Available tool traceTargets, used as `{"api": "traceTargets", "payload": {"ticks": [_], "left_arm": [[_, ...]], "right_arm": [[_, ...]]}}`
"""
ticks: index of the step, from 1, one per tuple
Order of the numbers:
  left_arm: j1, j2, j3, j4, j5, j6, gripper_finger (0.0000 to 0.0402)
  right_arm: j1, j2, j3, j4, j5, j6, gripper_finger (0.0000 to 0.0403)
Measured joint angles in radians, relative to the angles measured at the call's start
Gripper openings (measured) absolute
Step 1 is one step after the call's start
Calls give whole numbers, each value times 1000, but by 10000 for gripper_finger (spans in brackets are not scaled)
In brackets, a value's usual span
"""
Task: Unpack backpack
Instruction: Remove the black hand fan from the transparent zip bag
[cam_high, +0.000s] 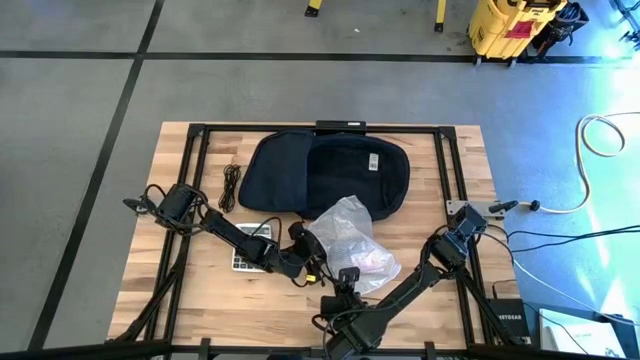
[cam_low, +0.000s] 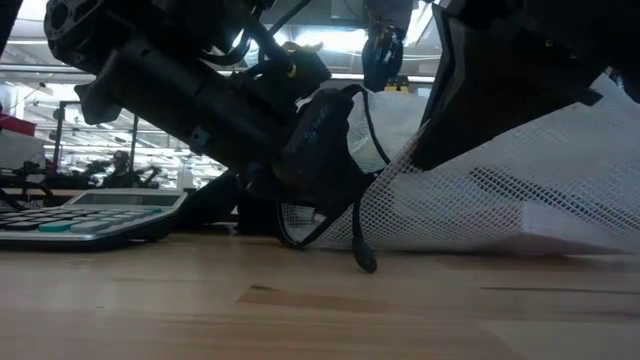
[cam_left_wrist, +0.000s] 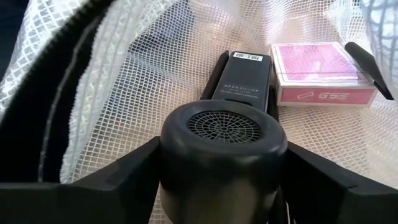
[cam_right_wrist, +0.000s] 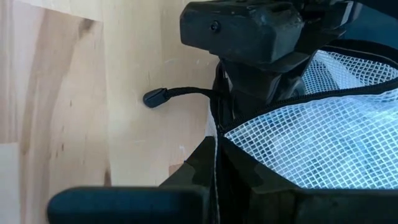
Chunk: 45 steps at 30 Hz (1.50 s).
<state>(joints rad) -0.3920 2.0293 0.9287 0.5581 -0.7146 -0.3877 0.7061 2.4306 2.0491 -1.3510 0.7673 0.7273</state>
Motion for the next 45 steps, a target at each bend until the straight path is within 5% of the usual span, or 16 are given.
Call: {"api": "traceTargets", "payload": {"ticks": [17, 30, 45], "left_arm": [[-57, -71, 0, -97, -7, 9, 281], [-201, -273, -57, -274, -157, -79, 282], [-298, -358, -131, -354, -238, -230, 276]], "right_arm": [[1, 0, 0, -35, -2, 15, 0], [1, -3, 0, -87, -5, 52, 0], [1, -4, 0, -95, -7, 53, 0]]}}
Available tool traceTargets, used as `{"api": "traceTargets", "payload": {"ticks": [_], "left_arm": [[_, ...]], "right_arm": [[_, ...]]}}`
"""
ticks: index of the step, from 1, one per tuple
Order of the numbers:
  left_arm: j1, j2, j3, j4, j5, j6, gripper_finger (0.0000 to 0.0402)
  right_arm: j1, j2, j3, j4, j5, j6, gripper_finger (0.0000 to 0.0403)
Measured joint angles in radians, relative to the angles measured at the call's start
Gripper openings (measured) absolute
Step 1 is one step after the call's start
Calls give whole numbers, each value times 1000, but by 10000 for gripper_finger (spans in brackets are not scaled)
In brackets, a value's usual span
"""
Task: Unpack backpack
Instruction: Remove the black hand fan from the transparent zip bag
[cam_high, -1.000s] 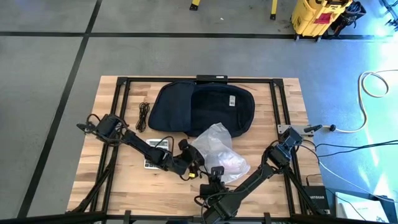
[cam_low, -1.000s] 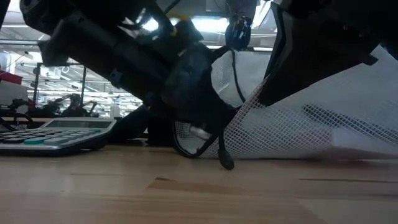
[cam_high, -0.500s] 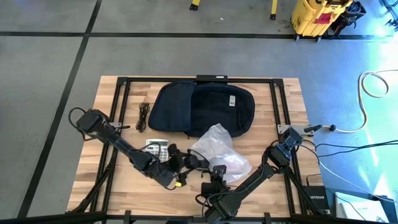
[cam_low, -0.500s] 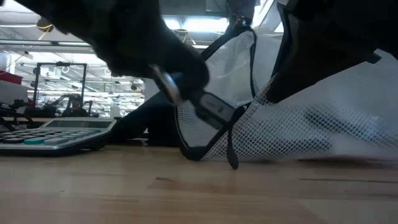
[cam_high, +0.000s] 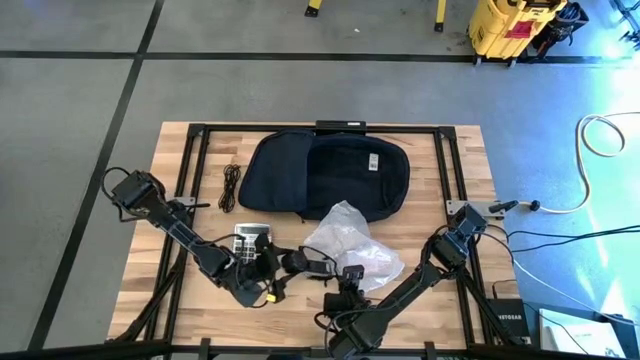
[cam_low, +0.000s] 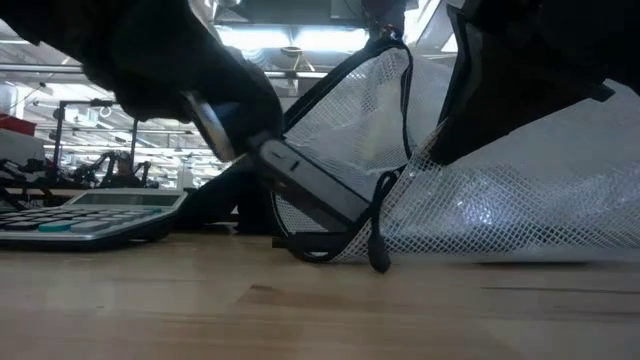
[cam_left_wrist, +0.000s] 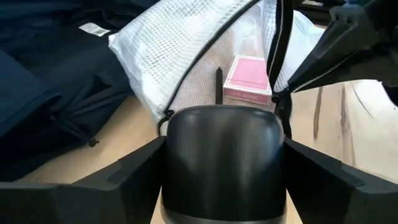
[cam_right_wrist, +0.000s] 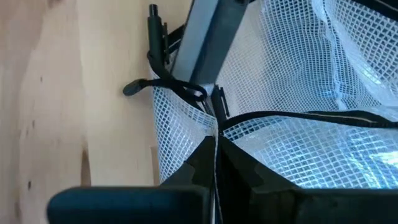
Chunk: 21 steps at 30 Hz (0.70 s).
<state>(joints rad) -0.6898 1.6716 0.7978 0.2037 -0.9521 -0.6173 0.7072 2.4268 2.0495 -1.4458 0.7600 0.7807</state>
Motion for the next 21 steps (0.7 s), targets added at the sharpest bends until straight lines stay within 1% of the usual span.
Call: {"api": "traceTargets", "payload": {"ticks": [7, 13, 16, 21], "left_arm": [[-52, -91, -1, -197, -92, -63, 276], [-99, -174, -1, -394, -133, -157, 276], [-121, -185, -1, -454, -144, -221, 276], [-157, -181, -11, -541, -154, -368, 276]], "right_arm": [[1, 0, 0, -5, 7, 9, 0], [1, 0, 0, -13, 8, 24, 0], [1, 0, 0, -22, 8, 27, 0], [0, 0, 0, -26, 8, 27, 0]]}}
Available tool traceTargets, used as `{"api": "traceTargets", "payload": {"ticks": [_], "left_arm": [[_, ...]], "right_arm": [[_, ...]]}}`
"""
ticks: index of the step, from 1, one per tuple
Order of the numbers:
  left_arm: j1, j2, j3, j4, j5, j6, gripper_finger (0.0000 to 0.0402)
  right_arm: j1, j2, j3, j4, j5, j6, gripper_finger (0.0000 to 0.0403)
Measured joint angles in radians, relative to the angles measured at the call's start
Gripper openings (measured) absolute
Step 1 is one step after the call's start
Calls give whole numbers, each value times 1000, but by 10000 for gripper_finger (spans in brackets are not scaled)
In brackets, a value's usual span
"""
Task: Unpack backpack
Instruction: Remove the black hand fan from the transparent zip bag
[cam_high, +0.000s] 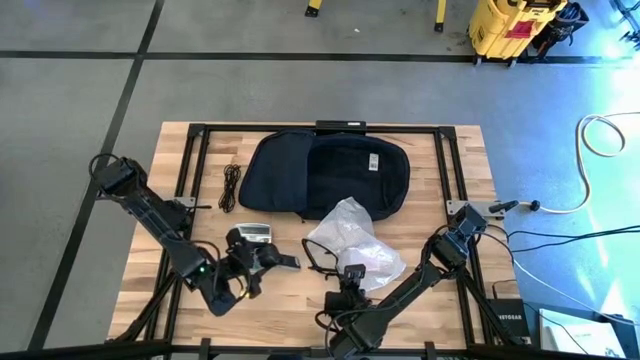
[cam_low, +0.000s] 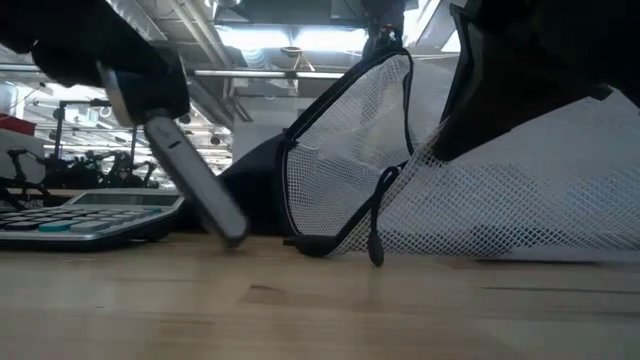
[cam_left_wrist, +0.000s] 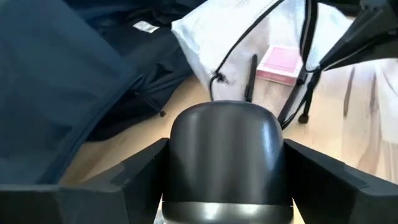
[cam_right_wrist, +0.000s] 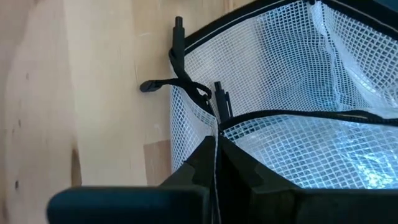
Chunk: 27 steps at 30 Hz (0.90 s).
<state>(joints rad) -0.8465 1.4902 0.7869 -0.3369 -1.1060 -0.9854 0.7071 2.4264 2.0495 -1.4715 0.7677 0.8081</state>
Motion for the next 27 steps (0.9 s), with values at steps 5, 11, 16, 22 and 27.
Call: {"api": "traceTargets", "payload": {"ticks": [5, 11, 16, 22, 27], "left_arm": [[-21, 0, -68, 38, -35, -71, 275], [21, 2, -142, 114, 45, 122, 275], [77, 2, -183, 327, 165, 363, 275], [139, 2, -191, 434, 238, 524, 275], [193, 2, -191, 430, 309, 605, 275]], "right_arm": [[0, 0, 0, -3, 1, 2, 0], [0, 0, 0, -3, 0, 3, 0], [0, 0, 0, -2, 0, 3, 0], [0, 0, 0, -3, 0, 15, 0], [0, 0, 0, -42, -3, 38, 0]]}}
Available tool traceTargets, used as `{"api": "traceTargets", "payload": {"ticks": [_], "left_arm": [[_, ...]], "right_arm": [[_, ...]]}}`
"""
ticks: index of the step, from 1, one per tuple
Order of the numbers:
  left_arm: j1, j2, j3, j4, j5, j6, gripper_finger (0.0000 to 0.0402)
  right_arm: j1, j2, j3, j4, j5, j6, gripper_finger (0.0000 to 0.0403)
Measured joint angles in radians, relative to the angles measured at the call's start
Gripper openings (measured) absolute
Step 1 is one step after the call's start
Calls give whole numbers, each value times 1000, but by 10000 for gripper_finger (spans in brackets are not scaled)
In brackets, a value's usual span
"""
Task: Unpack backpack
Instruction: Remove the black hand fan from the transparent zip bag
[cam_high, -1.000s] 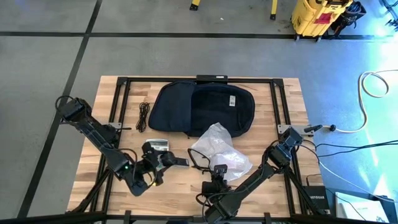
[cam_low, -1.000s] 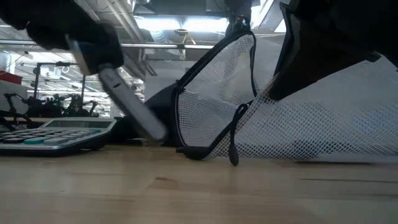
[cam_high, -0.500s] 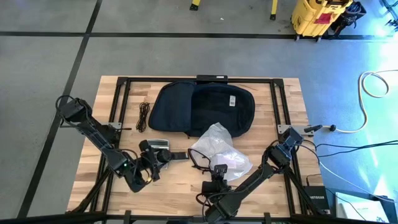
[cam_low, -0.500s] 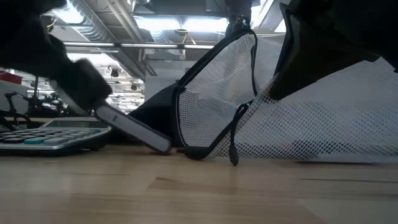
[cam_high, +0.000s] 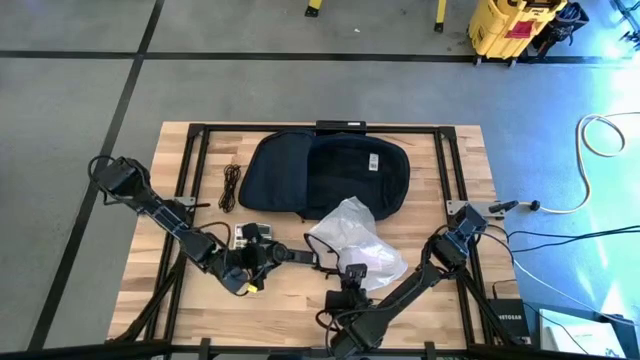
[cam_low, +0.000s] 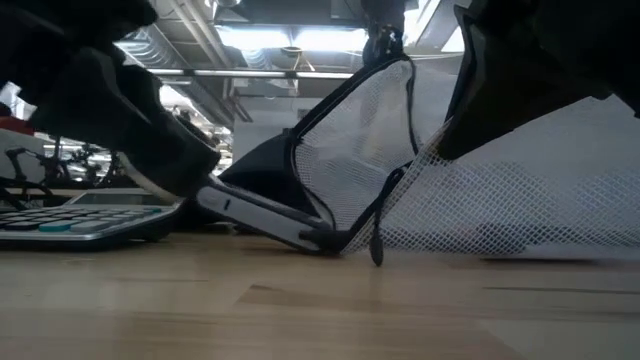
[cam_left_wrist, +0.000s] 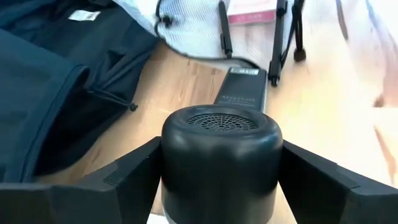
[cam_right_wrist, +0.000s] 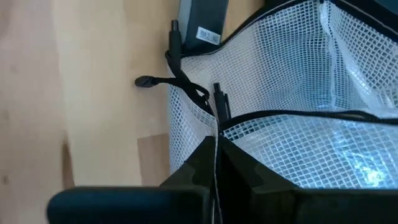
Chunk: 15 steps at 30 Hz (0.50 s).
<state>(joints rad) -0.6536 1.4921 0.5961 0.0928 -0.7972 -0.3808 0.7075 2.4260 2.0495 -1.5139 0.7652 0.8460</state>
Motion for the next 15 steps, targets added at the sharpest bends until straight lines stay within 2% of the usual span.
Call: {"api": "traceTargets", "payload": {"ticks": [15], "left_arm": [[218, -1, 0, 39, 310, 387, 275]], "right_arm": [[33, 0, 0, -57, -21, 74, 0]]}}
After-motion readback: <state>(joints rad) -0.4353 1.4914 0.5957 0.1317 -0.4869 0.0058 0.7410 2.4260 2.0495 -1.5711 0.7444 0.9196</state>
